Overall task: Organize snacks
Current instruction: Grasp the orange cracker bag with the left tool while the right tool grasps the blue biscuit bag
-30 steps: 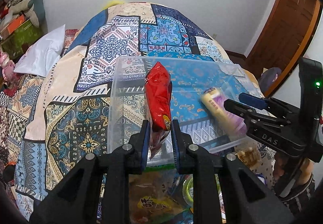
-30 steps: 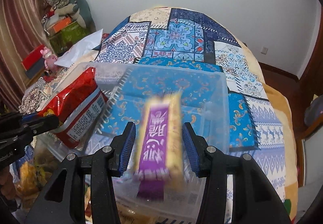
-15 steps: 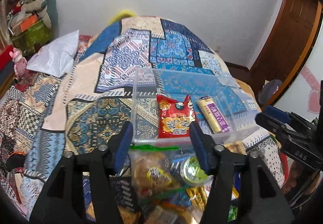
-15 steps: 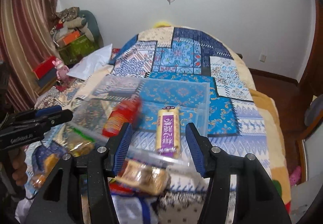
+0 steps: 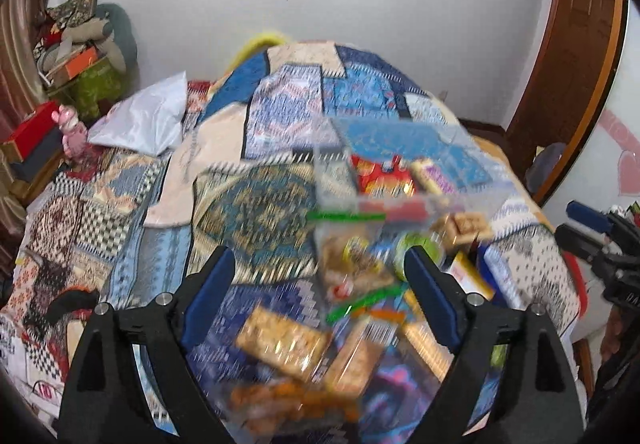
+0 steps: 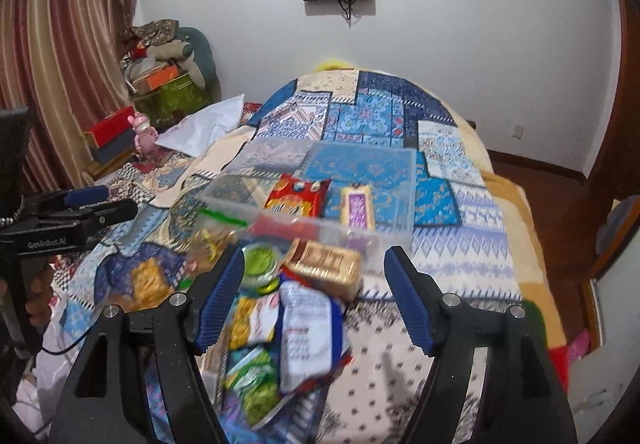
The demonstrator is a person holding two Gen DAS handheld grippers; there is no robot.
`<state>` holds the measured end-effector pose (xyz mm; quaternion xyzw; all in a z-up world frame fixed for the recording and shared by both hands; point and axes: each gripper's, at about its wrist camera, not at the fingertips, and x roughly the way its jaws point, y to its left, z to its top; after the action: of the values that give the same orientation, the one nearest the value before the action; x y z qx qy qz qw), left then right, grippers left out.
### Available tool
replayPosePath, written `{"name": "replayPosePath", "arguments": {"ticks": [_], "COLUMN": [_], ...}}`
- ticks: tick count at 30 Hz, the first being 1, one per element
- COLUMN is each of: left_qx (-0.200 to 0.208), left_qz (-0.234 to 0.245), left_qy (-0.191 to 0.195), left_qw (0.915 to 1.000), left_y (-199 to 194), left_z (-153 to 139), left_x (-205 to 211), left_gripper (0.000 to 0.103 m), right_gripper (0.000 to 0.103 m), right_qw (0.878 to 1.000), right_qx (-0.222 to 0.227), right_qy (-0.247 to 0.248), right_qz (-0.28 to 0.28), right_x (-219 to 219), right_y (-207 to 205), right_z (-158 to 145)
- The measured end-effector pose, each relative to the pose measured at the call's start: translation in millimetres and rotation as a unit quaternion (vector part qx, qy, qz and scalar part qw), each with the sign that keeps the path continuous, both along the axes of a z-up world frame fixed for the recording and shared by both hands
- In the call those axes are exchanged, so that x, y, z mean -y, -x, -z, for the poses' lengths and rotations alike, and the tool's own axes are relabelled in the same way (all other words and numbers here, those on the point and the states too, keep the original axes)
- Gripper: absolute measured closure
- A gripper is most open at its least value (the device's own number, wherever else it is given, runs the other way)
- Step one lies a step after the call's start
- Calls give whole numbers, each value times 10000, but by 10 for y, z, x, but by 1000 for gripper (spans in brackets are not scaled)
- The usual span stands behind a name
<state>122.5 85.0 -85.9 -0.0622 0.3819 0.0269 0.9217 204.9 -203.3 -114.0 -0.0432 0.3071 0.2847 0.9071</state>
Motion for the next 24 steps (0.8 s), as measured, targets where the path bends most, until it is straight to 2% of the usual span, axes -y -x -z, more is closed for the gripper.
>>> {"name": "replayPosePath", "arguments": {"ticks": [11,20,22,24], "left_qx": [-707,-1032,-984,-982], "left_qz": [-173,-329,-248,-278], "left_qy": [95,606,719,777], "left_qw": [9973,9923,9922,9917], "left_y": [471,659,652,643], "left_z": [630,1047,1095,1141], "left_x": [-282,-405,-399,-390], "left_gripper": [16,16,20,30], "right_gripper": [33,33,33,33], "right_qw": [9988,9960,9957,9953], "right_qx": [-484,-876,-910,-951], "right_qy": [53,51,73,94], "right_qz": [61,162,174,180], "right_x": [88,83,67,47], "right_y": [164,110,78,38], "right_z": [387,644,670,704]}}
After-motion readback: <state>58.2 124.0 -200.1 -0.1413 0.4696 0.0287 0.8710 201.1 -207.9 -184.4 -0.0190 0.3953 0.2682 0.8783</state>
